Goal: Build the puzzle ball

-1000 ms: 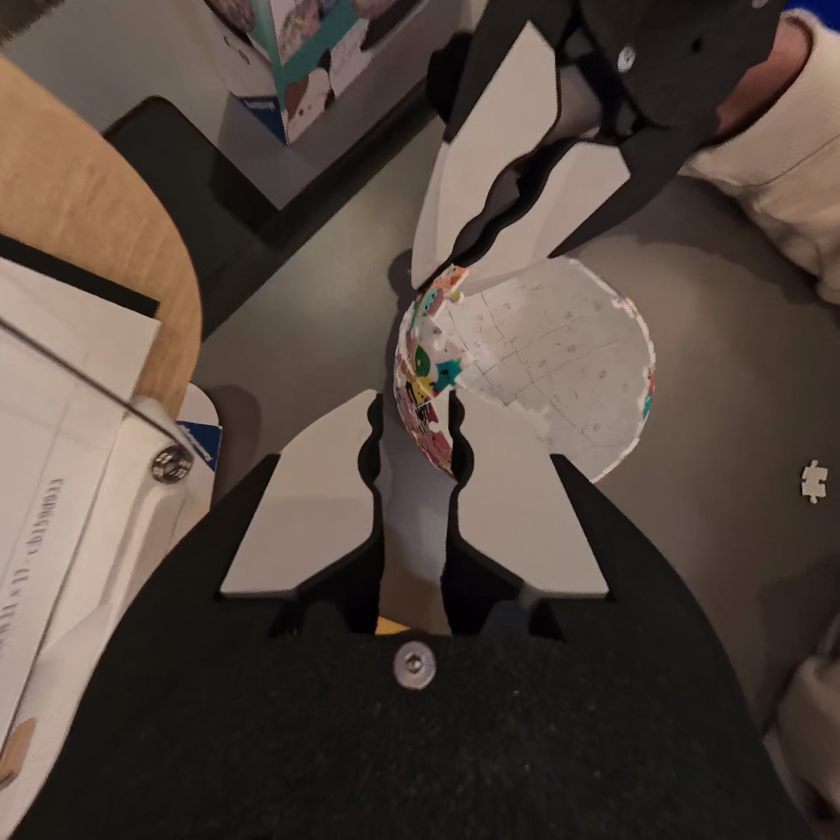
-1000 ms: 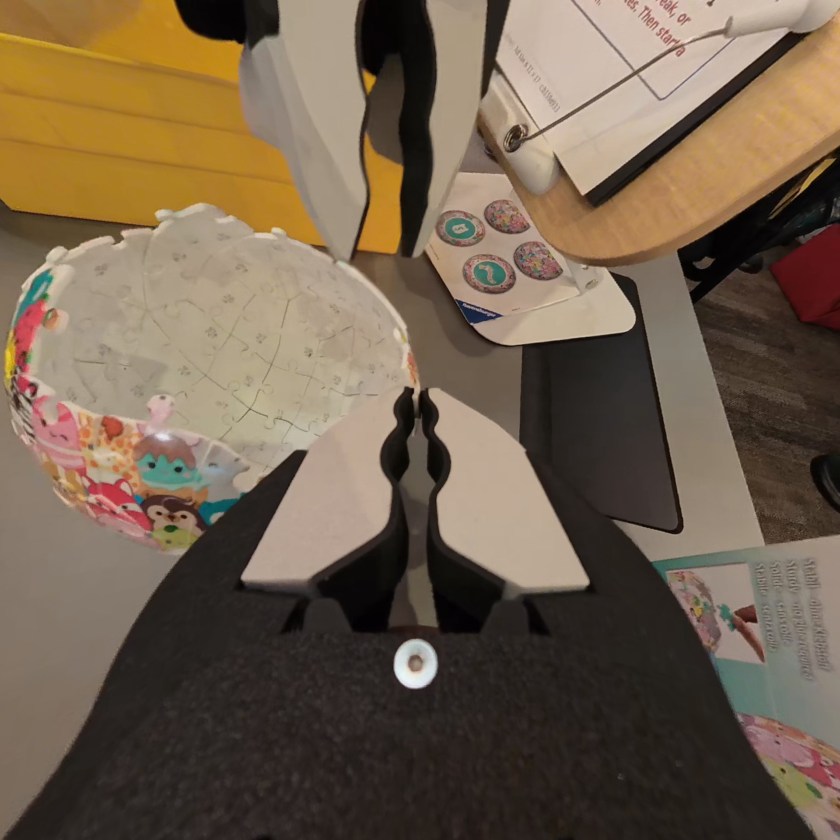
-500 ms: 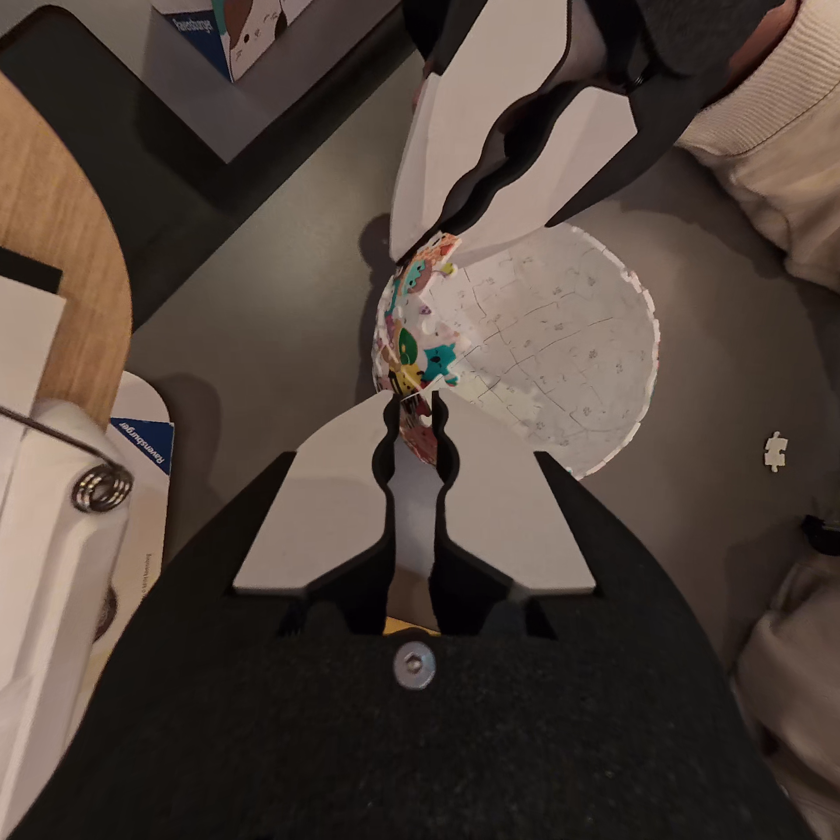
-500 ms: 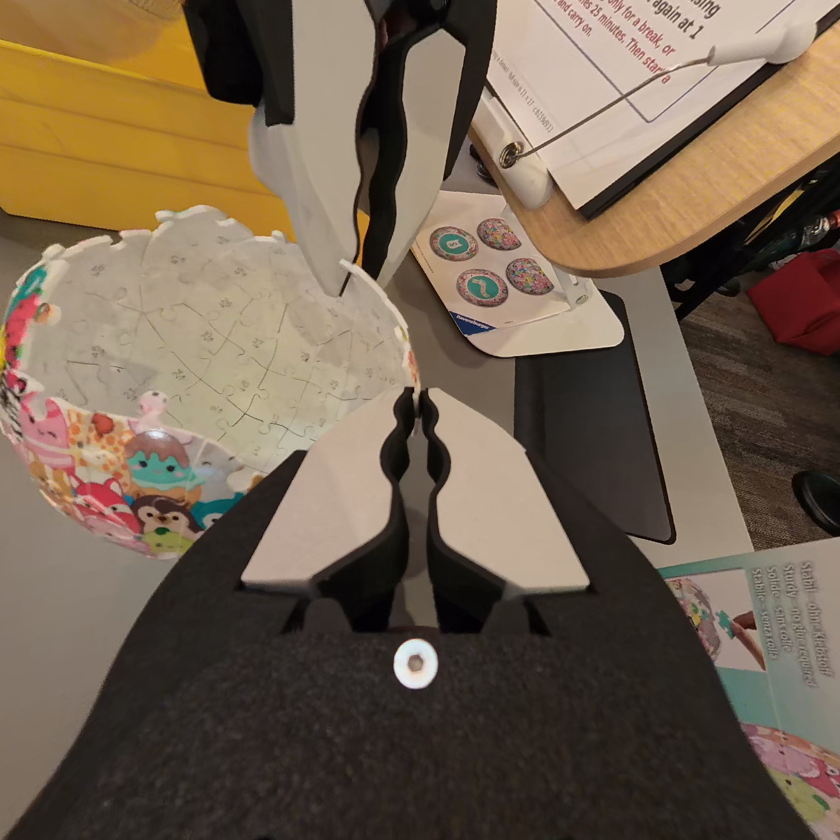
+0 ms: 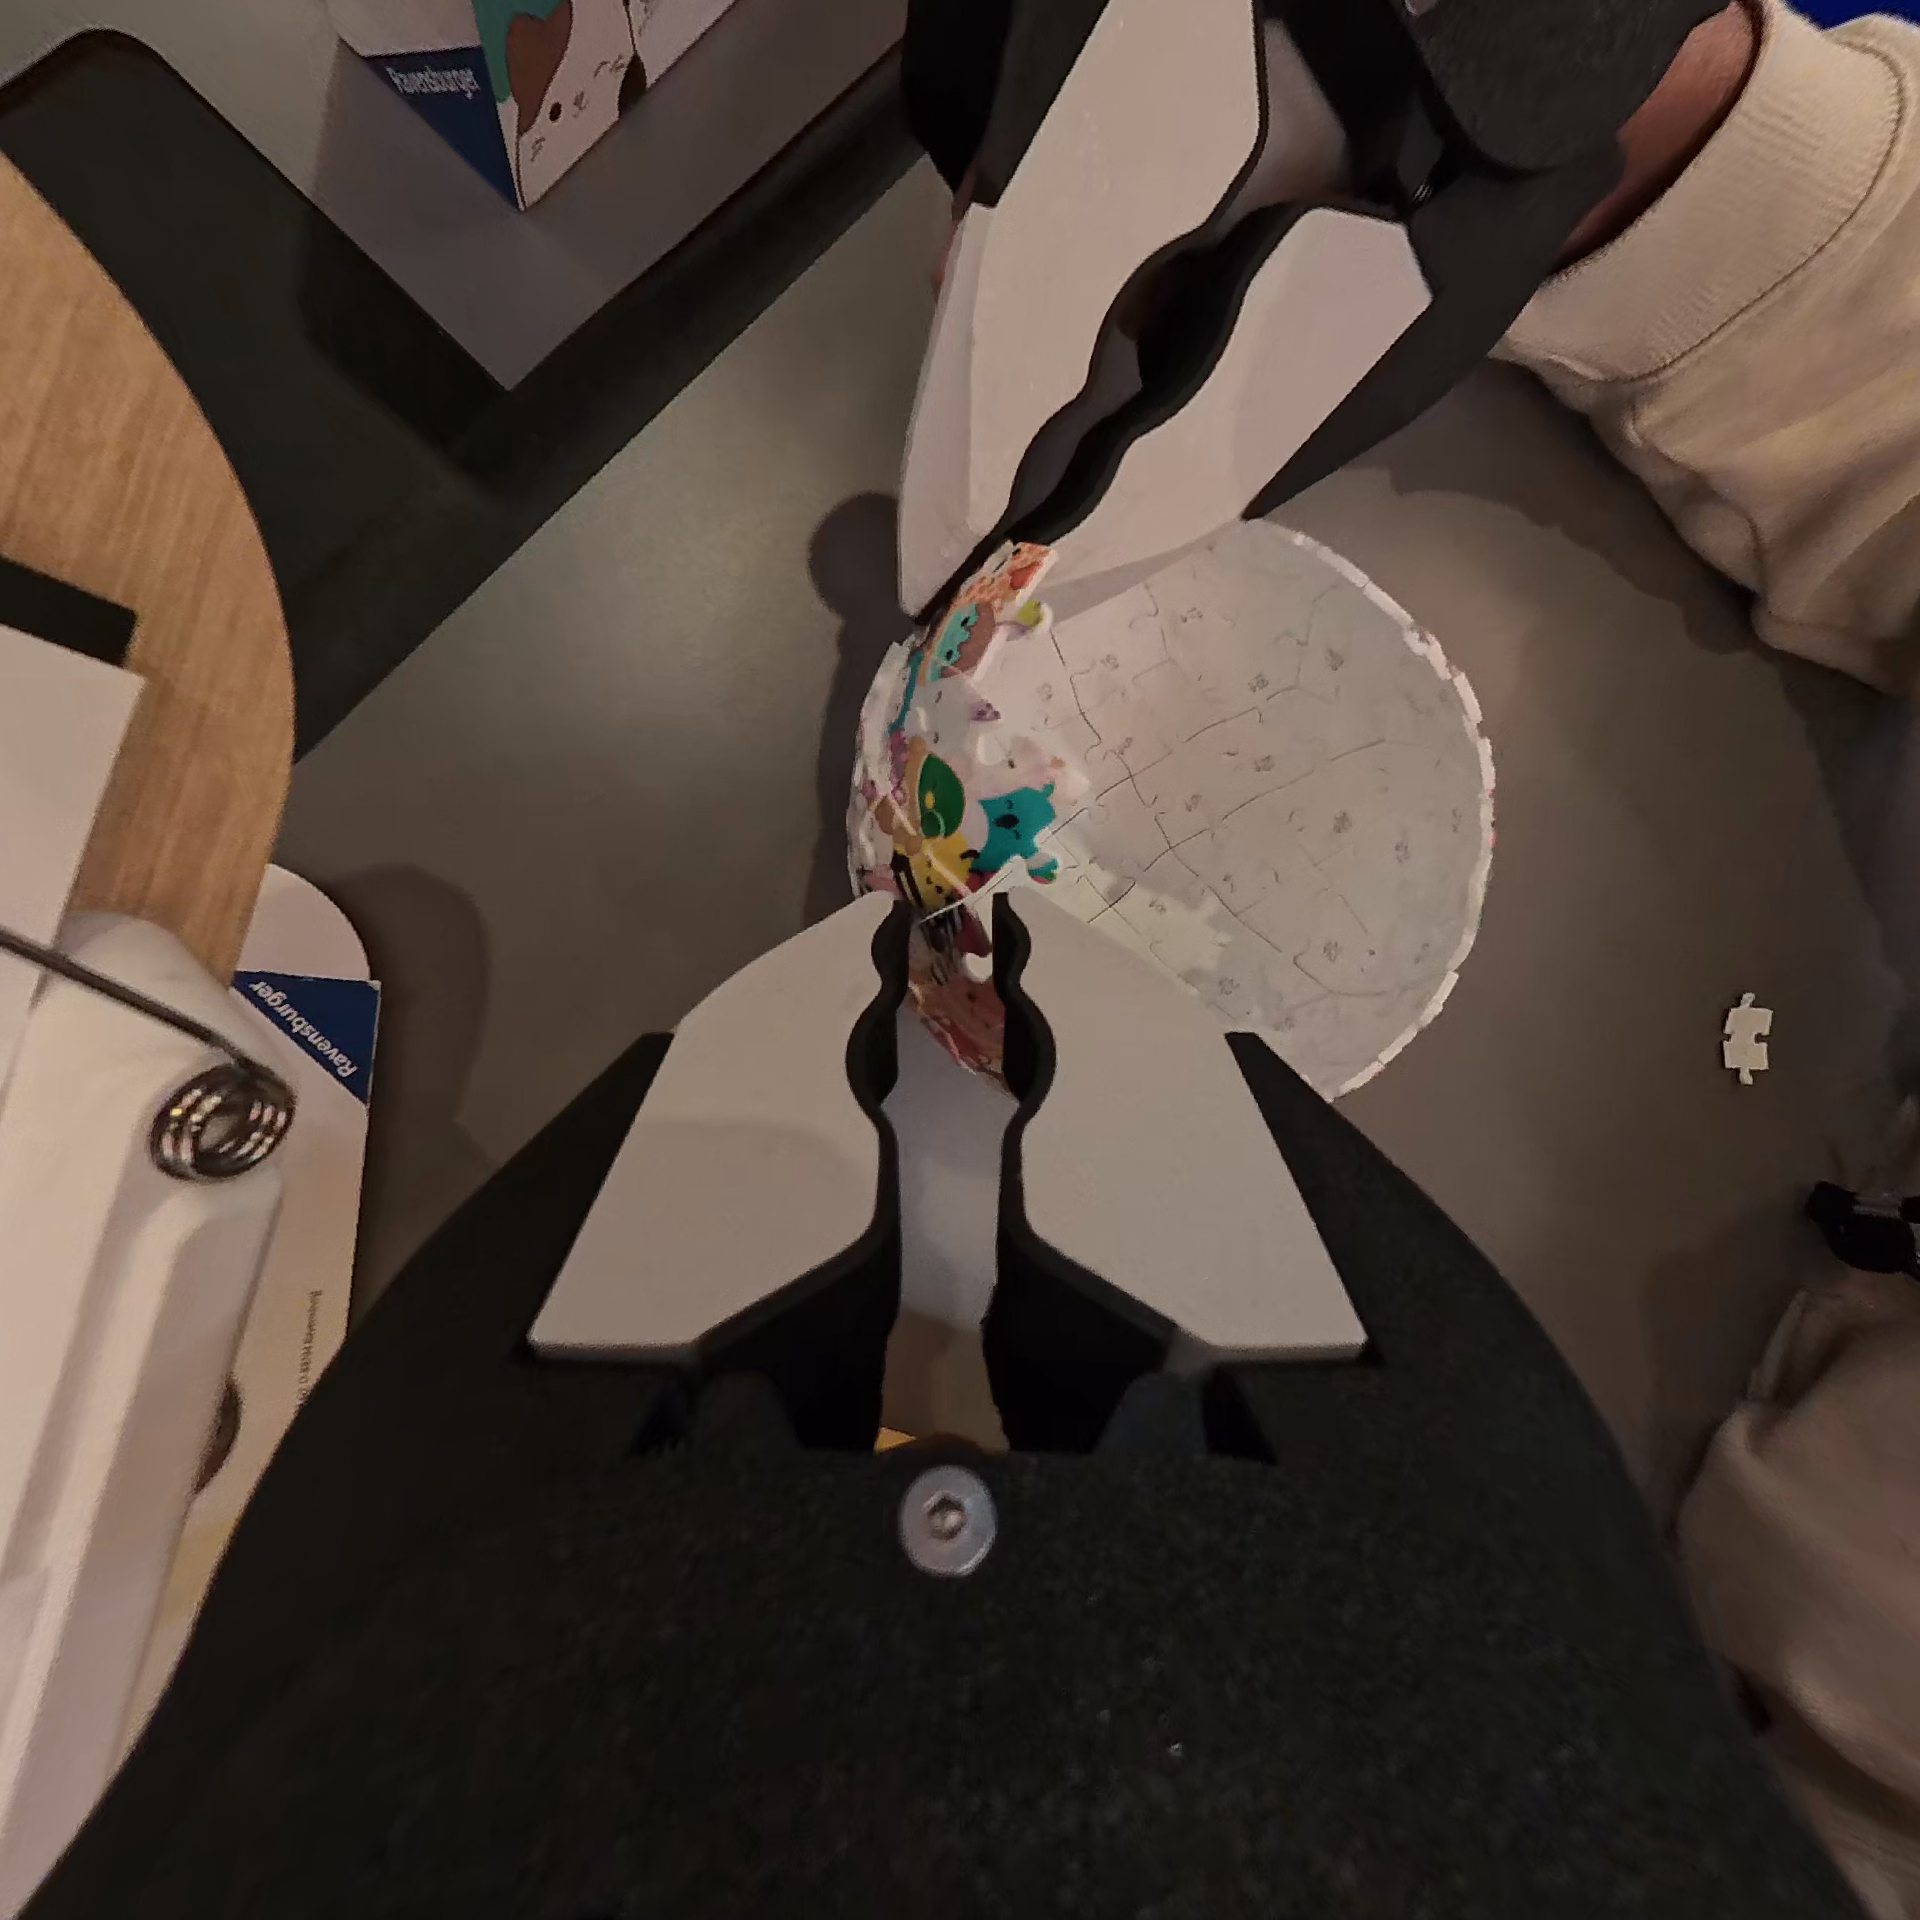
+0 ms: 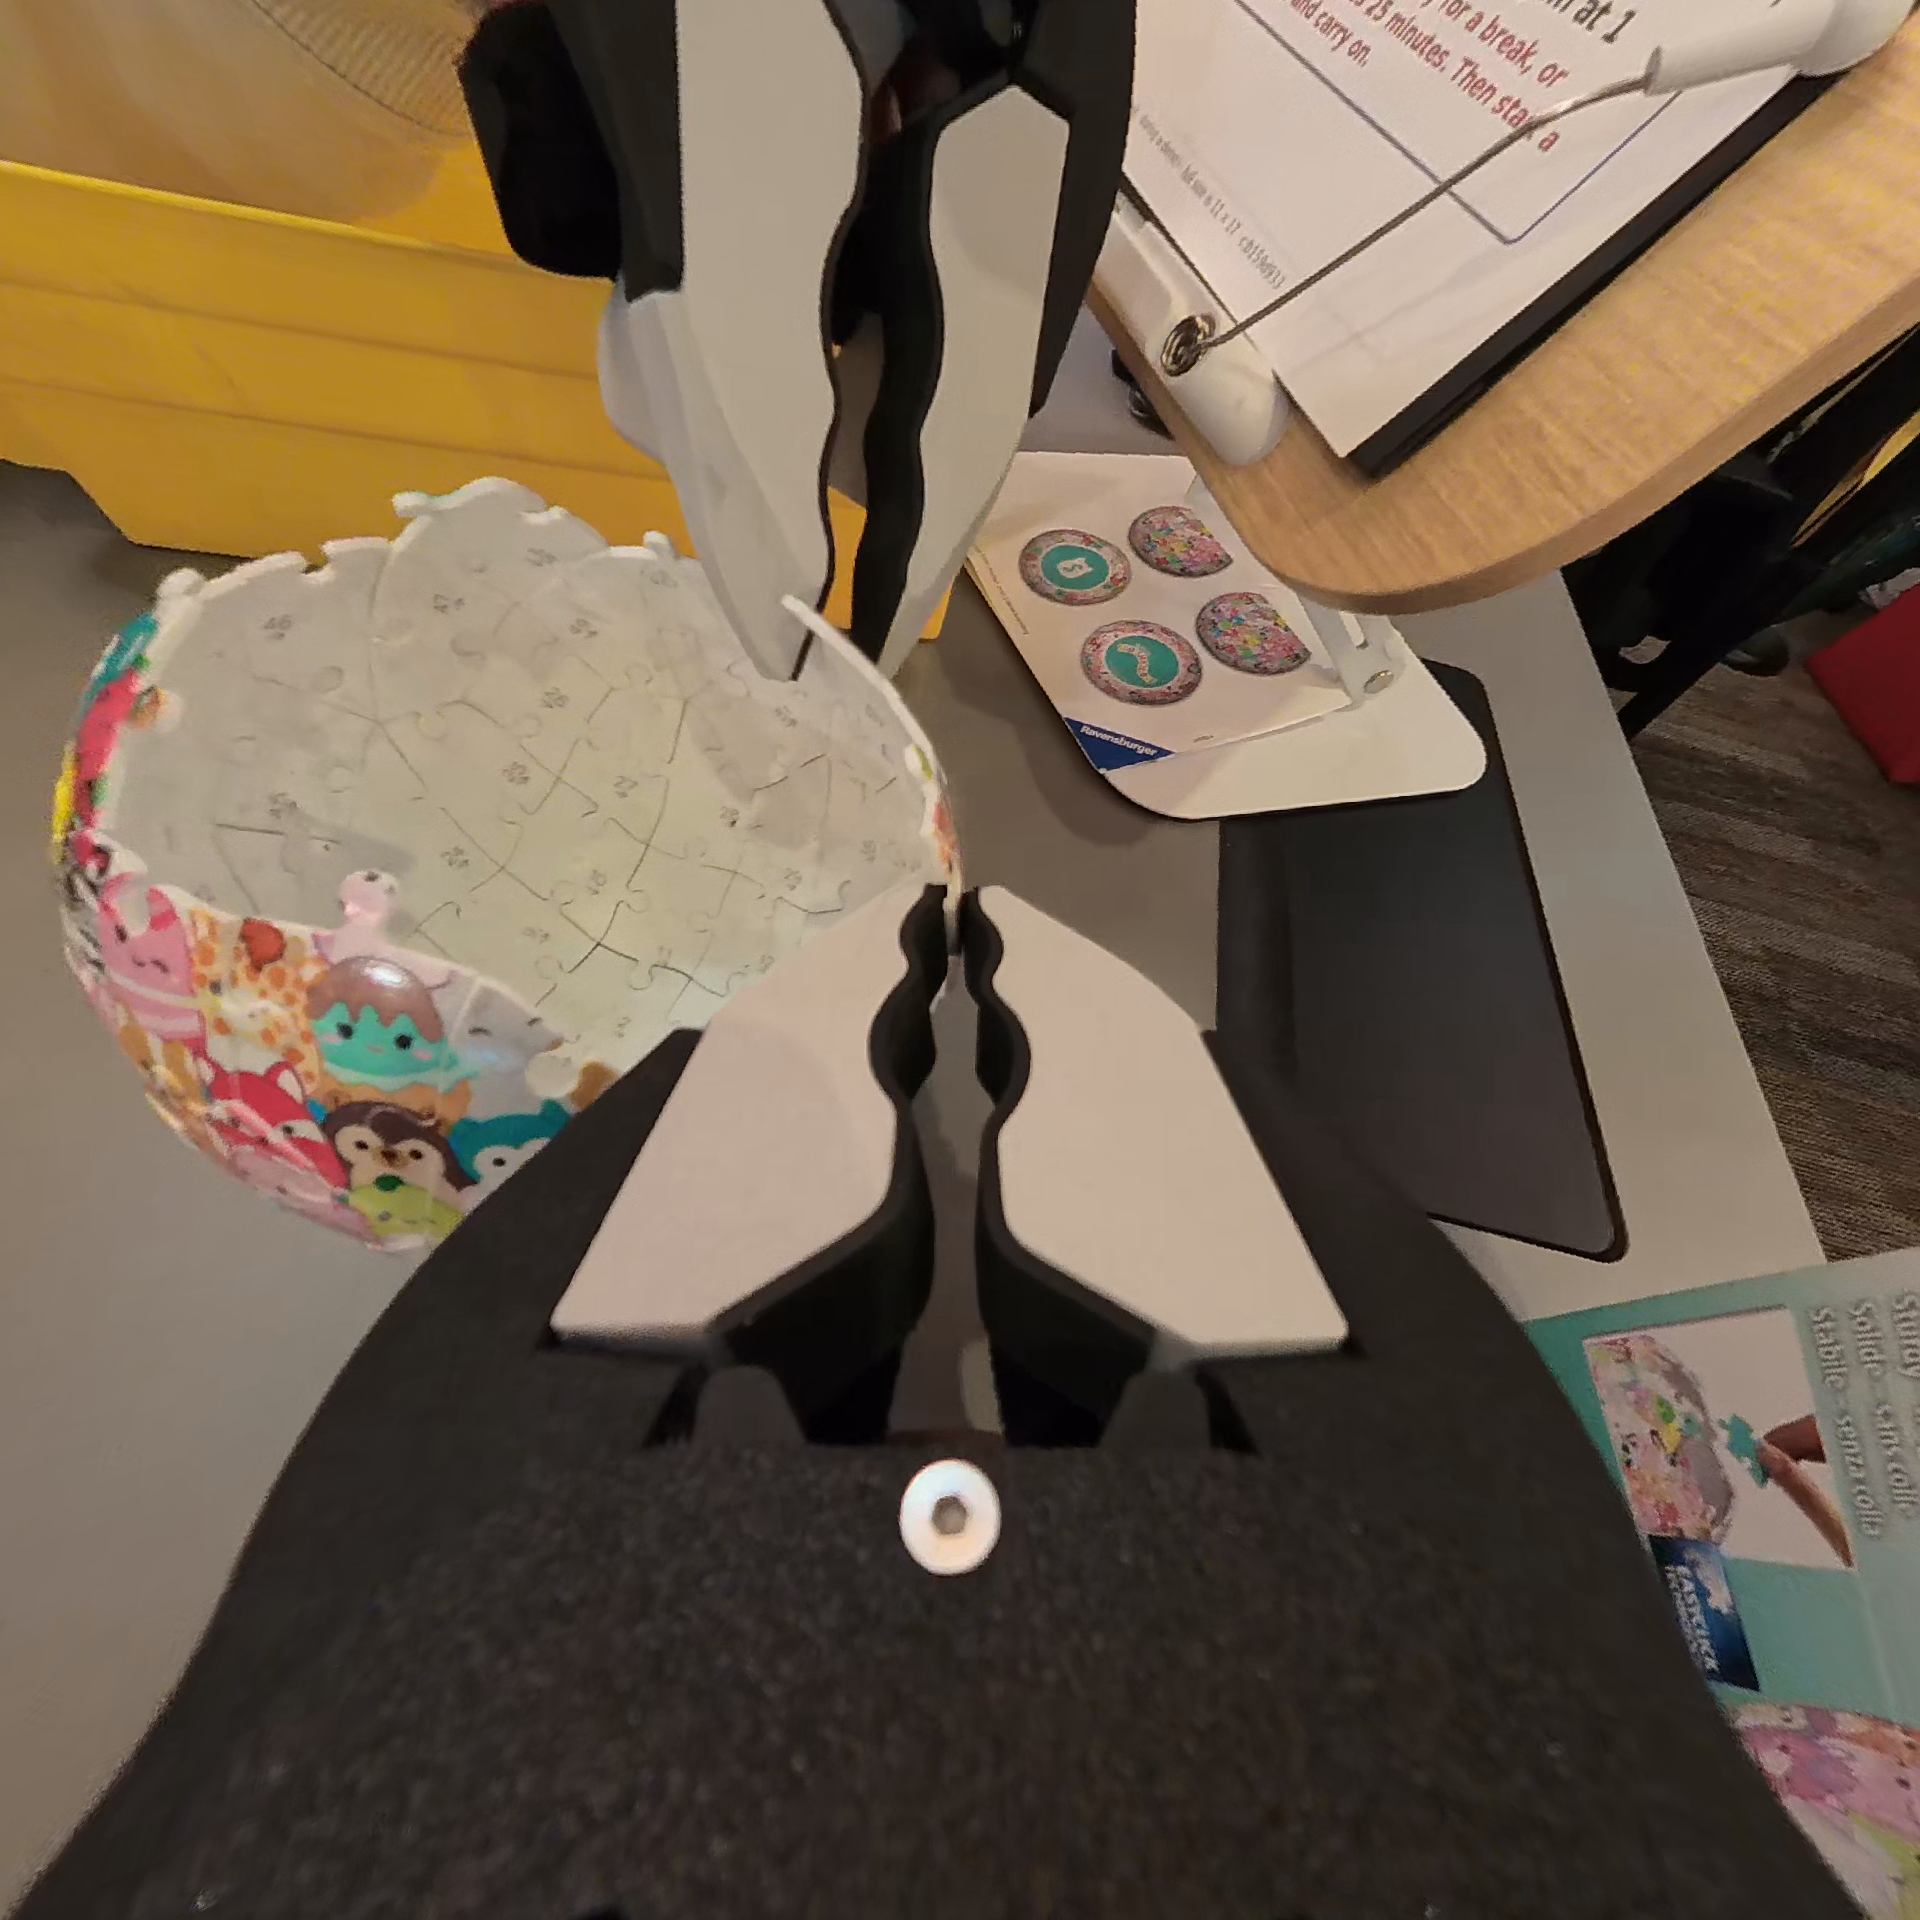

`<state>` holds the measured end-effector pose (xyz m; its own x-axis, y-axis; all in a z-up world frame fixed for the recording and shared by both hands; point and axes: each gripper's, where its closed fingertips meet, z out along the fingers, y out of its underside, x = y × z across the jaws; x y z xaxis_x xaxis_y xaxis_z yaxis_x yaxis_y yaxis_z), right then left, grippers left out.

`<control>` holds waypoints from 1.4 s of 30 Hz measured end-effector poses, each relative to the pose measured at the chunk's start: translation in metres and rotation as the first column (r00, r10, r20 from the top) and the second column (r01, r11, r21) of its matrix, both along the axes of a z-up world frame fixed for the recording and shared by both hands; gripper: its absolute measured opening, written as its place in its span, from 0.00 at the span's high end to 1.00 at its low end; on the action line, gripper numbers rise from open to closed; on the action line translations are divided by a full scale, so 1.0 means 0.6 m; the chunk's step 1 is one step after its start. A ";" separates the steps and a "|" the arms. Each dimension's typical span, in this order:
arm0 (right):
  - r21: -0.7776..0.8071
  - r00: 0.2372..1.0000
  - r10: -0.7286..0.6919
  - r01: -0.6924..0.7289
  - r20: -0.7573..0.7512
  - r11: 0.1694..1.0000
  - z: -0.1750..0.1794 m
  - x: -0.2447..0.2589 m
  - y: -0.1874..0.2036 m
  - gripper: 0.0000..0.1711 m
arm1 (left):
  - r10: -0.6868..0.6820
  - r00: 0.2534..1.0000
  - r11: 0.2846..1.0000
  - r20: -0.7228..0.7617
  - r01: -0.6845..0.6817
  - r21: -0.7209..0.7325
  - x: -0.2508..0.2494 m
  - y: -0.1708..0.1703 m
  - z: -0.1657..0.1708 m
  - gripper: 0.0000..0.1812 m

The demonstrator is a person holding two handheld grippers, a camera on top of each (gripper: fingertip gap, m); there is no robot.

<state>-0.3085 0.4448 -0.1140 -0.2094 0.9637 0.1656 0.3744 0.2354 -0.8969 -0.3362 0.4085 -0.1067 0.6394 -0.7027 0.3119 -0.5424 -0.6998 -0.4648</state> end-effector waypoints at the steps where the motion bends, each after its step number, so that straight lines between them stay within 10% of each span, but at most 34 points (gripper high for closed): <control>1: -0.004 1.000 0.007 -0.006 0.005 1.000 0.000 0.001 -0.001 0.99 | -0.003 1.000 1.000 -0.002 0.003 0.000 0.000 0.000 -0.001 0.92; 42: -0.007 0.982 0.089 -0.089 0.164 0.996 -0.020 -0.002 -0.001 0.95 | -0.008 1.000 1.000 -0.025 0.009 0.018 0.001 0.003 -0.005 0.92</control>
<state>-0.3098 0.4443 -0.1259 -0.3190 0.9399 0.1220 0.4940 0.2747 -0.8249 -0.3354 0.4101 -0.1095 0.6407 -0.7136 0.2833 -0.5599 -0.6867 -0.4636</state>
